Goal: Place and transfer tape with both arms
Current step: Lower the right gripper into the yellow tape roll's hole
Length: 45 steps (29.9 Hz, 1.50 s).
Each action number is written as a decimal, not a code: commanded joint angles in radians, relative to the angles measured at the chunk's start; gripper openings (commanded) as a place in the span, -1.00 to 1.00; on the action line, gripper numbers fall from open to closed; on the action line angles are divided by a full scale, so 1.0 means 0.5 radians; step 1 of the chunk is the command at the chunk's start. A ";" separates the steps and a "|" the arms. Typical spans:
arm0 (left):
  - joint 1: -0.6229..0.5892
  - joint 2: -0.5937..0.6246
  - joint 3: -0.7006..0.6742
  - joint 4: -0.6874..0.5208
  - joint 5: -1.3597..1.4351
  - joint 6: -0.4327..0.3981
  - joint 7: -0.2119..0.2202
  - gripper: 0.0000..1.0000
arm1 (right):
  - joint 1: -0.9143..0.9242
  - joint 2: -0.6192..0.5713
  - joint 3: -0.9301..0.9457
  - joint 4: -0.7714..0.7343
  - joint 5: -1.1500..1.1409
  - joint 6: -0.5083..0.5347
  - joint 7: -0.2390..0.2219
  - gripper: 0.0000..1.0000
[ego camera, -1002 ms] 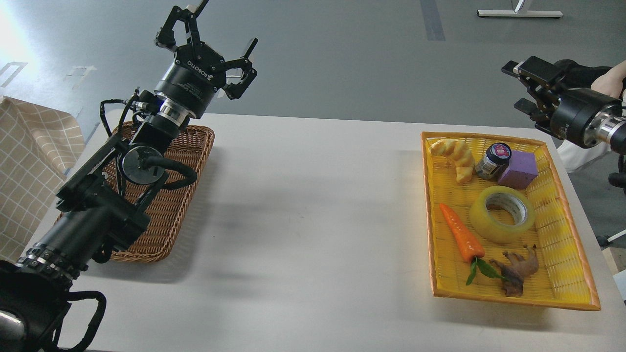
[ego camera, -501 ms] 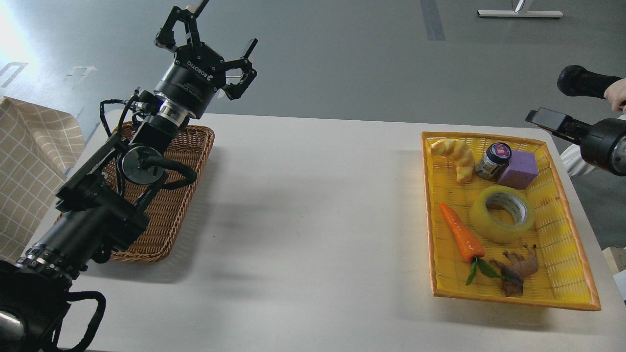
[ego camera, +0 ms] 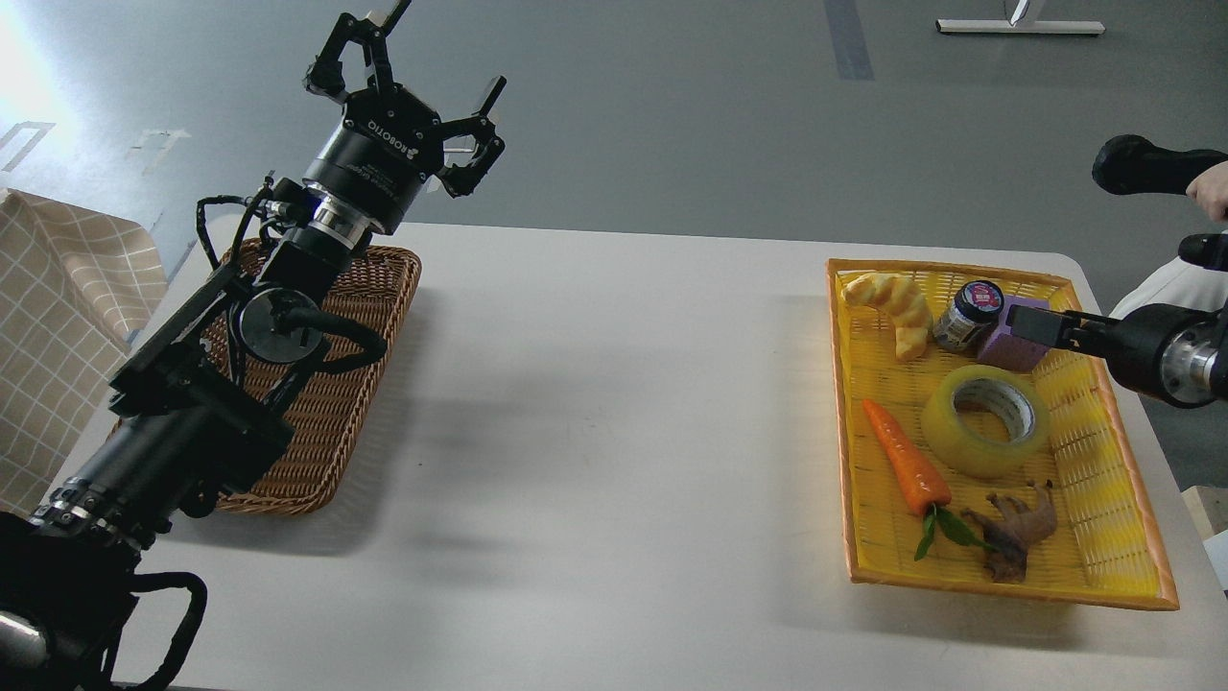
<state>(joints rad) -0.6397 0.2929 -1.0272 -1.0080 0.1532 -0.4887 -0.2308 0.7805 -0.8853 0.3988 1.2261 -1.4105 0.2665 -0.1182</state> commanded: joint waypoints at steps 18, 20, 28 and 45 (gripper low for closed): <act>-0.003 0.012 -0.010 0.000 0.000 0.000 0.002 0.96 | -0.186 0.142 -0.027 -0.010 -0.419 -0.005 0.000 0.87; -0.003 0.012 -0.013 0.000 0.000 0.000 0.002 0.96 | -0.202 0.148 -0.027 -0.013 -0.422 -0.005 0.000 0.84; -0.003 0.016 -0.010 0.000 0.000 0.000 0.002 0.96 | -0.208 0.160 -0.027 -0.029 -0.425 -0.005 -0.003 0.43; -0.003 0.009 -0.007 0.000 -0.003 0.000 0.002 0.96 | -0.236 0.163 -0.027 -0.071 -0.425 0.013 -0.012 -0.34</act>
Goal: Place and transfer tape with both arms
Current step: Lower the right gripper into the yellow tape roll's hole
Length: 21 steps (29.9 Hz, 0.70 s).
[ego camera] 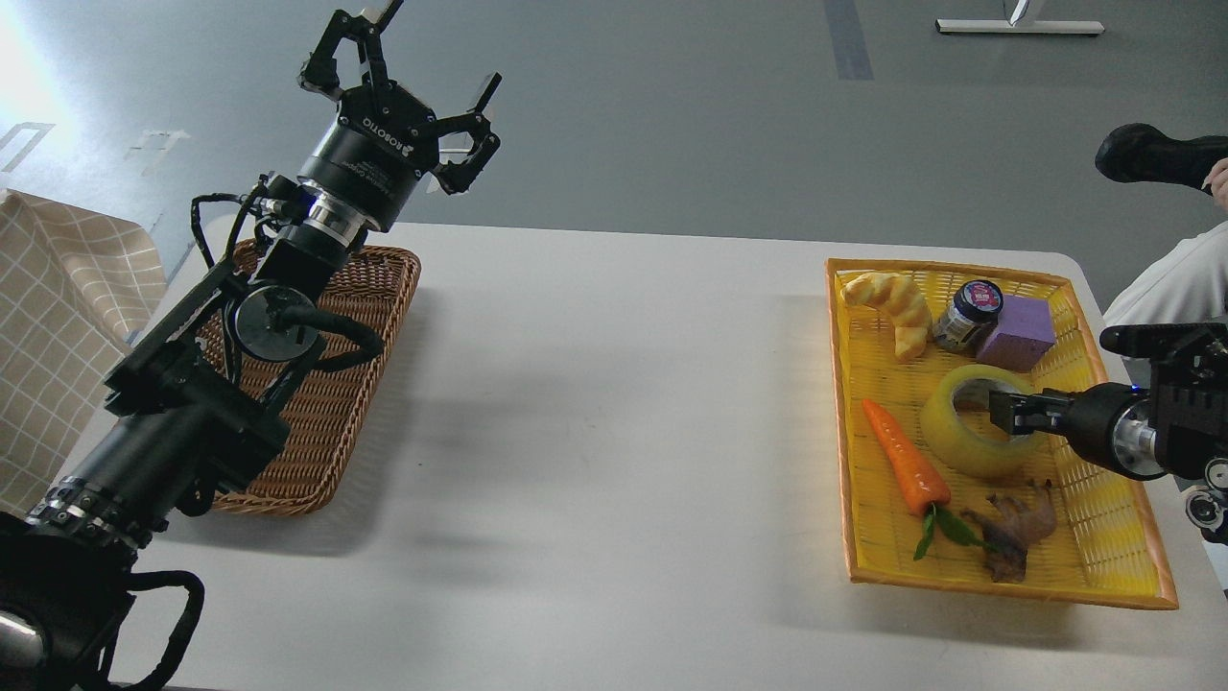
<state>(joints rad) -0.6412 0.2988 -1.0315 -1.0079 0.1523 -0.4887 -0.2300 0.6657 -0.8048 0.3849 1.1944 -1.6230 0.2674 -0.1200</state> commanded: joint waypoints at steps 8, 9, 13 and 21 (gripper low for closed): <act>0.000 -0.012 0.007 0.003 -0.001 0.000 0.000 0.96 | -0.012 0.017 0.000 -0.039 0.003 0.014 -0.009 -1.00; 0.003 -0.012 0.014 0.003 -0.001 0.000 0.000 0.96 | -0.012 0.017 0.000 -0.036 0.012 0.023 -0.012 -1.00; 0.000 -0.012 0.014 0.003 -0.001 0.000 0.003 0.96 | 0.012 0.026 0.022 -0.011 0.025 0.051 -0.015 -1.00; 0.000 -0.012 0.014 0.006 0.002 0.000 0.006 0.96 | 0.138 -0.155 0.037 0.305 0.037 0.128 -0.015 -1.00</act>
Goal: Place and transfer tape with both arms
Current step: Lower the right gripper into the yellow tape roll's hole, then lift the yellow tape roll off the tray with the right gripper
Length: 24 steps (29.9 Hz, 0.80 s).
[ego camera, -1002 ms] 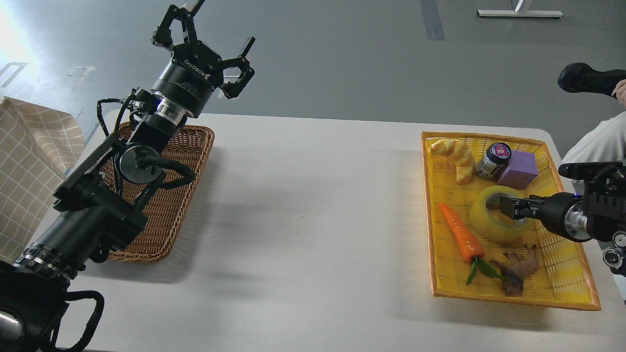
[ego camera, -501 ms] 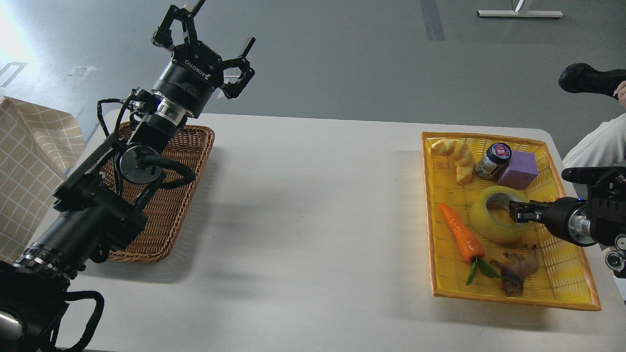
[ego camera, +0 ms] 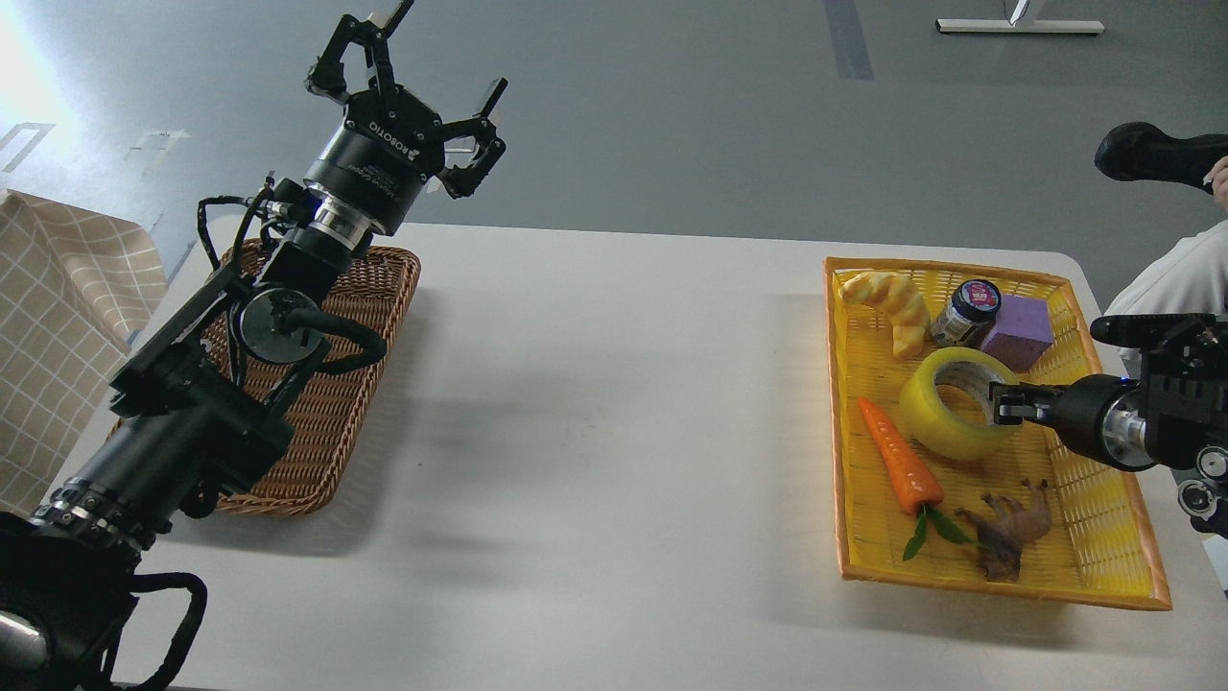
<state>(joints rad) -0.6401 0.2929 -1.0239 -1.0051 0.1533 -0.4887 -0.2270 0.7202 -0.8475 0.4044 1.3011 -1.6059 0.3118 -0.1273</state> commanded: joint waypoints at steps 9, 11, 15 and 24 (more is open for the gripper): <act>0.001 -0.003 -0.002 0.013 -0.003 0.000 -0.003 0.96 | 0.188 -0.229 0.121 0.266 0.061 0.260 0.034 -1.00; -0.002 0.000 -0.008 0.013 -0.003 0.000 -0.003 0.96 | 0.320 -0.213 0.148 0.260 0.082 0.354 0.034 -1.00; -0.002 0.000 -0.005 0.013 0.000 0.000 -0.003 0.96 | 0.480 -0.174 0.142 0.236 0.089 0.354 0.034 -1.00; -0.005 0.012 -0.005 0.013 0.000 0.000 0.000 0.96 | 0.637 0.412 0.124 0.009 0.064 0.354 0.031 -1.00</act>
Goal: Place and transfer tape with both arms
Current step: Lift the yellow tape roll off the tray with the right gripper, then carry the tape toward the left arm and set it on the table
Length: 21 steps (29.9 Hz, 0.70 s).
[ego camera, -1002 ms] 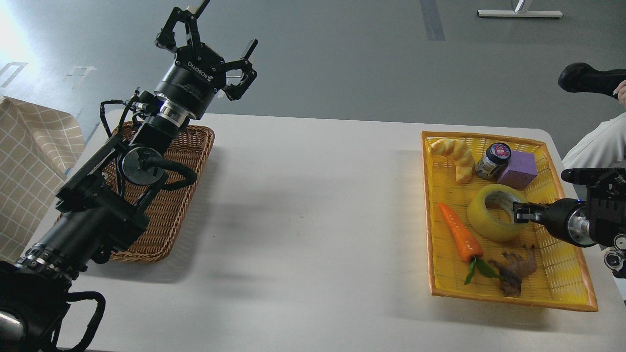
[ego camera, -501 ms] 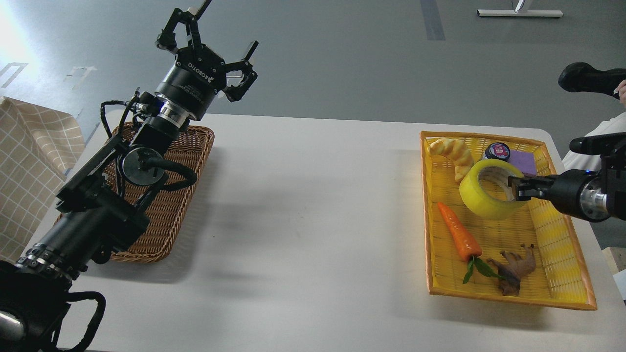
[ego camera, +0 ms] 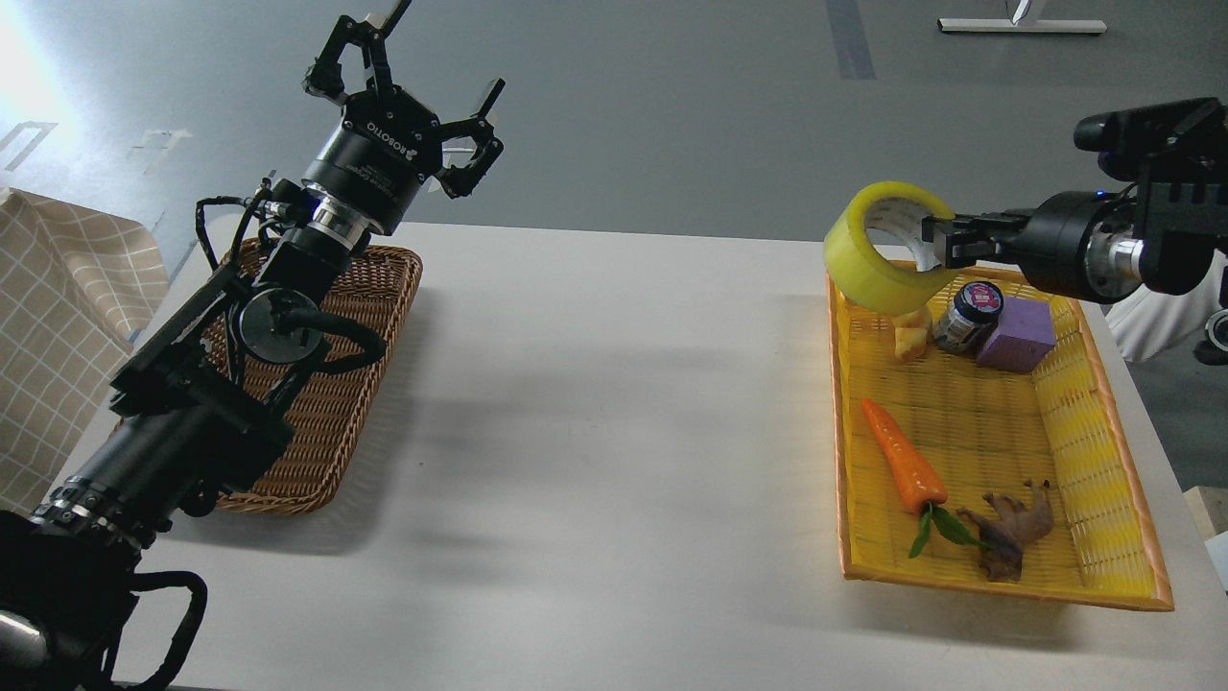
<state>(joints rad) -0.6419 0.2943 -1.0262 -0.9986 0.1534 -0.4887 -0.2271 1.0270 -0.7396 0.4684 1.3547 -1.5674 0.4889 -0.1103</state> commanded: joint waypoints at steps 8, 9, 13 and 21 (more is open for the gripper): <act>-0.002 0.013 -0.003 -0.003 0.000 0.000 0.000 0.96 | 0.112 0.669 -0.188 -0.399 -0.083 0.000 -0.003 -1.00; -0.002 0.013 -0.003 0.000 0.000 0.000 0.000 0.96 | 0.124 0.706 -0.212 -0.423 -0.083 0.000 -0.003 -1.00; -0.002 0.007 -0.003 -0.003 0.000 0.000 0.000 0.96 | 0.152 0.957 -0.302 -0.586 -0.086 0.000 -0.006 -1.00; -0.002 0.010 -0.009 -0.003 0.000 0.000 -0.003 0.96 | 0.210 1.203 -0.449 -0.715 -0.148 0.000 -0.006 -1.00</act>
<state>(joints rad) -0.6430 0.2980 -1.0306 -0.9998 0.1535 -0.4887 -0.2270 1.1230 -0.1833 0.2745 1.0247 -1.6207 0.4888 -0.1135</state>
